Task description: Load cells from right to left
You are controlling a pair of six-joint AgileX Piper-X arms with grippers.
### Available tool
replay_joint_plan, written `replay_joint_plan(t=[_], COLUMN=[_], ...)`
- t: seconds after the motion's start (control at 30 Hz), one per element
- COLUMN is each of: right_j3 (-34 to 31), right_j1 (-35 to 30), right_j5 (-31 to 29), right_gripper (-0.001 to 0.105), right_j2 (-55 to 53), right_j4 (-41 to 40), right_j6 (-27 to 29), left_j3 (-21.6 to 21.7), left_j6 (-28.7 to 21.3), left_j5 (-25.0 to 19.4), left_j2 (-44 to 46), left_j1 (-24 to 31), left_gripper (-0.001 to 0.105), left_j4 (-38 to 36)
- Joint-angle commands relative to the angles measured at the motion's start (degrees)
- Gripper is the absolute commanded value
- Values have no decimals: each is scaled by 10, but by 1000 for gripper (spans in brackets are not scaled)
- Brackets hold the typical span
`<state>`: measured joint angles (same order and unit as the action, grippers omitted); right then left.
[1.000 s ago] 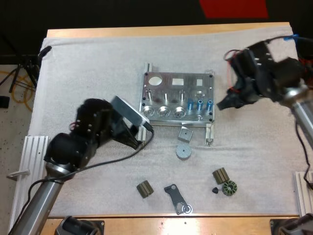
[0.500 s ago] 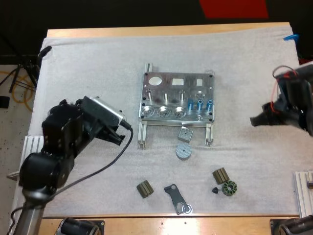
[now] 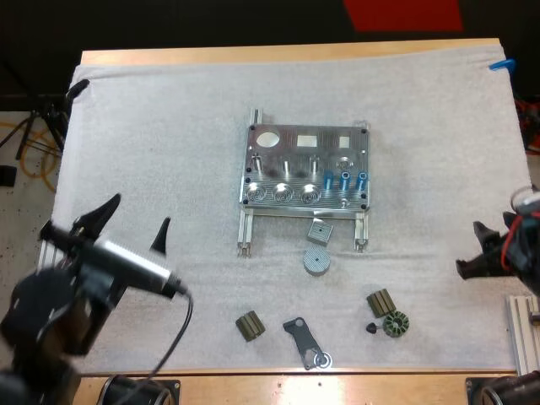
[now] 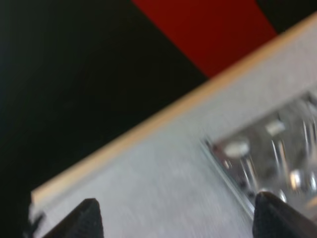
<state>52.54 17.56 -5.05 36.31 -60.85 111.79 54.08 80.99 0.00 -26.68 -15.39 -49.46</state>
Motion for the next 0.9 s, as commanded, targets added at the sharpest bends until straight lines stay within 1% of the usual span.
replay_joint_plan(t=[0.0, 0.13, 0.2, 0.3, 0.37, 0.47, 0.53, 0.73, 0.8, 0.87], right_j3=[-8, -25, -26, -26, -26, -26, -26, -26, -26, -26], right_j1=[-2, -2, -2, -2, -2, -2, -2, -2, -2, -2], right_j5=[7, 25, 25, 27, 27, 27, 27, 27, 27, 27], right_gripper=[42, 42, 42, 42, 42, 42, 42, 42, 42, 42], right_j2=[-23, -75, -101, -133, -152, -178, -191, -221, -225, -228], right_j4=[16, 19, 18, 18, 18, 18, 18, 5, -22, -55], right_j6=[-2, -6, -24, -28, -28, -28, -35, -41, -46, -59], left_j3=[1, 1, 1, 1, 1, 1, -6, -62, -81, -89], left_j6=[-2, -2, -2, 1, 1, 21, 41, 81, 108, 128], left_j5=[-9, -9, -9, -9, -9, -8, -8, -8, -8, -8], left_j2=[24, 63, 78, 97, 112, 138, 158, 254, 292, 320], left_j1=[0, 0, 0, 0, 0, 0, 0, 0, 0, 0], left_gripper=[63, 63, 63, 63, 63, 63, 63, 63, 63, 63], left_j4=[-1, -26, -64, -104, -111, -127, -135, -136, -139, -145])
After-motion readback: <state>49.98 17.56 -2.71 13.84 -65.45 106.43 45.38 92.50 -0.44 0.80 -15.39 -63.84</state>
